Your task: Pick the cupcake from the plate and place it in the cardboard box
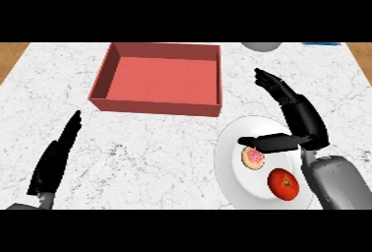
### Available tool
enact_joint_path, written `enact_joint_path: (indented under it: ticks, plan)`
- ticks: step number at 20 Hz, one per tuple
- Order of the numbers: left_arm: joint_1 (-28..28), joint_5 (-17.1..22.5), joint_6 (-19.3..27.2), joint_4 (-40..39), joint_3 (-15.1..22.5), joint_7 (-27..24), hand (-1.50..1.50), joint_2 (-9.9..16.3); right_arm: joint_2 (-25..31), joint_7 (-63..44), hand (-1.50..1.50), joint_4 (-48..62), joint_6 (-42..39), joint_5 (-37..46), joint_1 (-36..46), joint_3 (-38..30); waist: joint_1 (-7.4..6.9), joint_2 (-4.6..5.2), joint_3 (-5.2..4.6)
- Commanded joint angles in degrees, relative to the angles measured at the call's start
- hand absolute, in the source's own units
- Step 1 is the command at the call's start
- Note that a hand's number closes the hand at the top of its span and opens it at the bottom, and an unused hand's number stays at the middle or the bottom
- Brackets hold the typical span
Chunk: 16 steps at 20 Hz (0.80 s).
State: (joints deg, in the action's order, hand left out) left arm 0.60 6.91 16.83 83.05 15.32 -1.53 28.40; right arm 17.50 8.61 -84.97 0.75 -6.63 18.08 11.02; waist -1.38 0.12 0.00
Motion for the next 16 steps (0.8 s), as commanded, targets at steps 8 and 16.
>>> enact_joint_path:
  ticks: [8,16]
  plan:
    - [-0.74,-0.75,0.8,2.94,-2.49,3.3,0.0,-1.77,11.86,6.37,-1.5,4.72,-10.35,9.82,3.58,1.27,0.97,-0.3,-0.07]
    - [0.87,-3.24,2.01,3.07,-0.9,4.68,0.0,-3.26,24.99,-4.84,-1.5,2.14,-27.59,16.98,12.45,9.3,0.77,-0.24,-0.14]
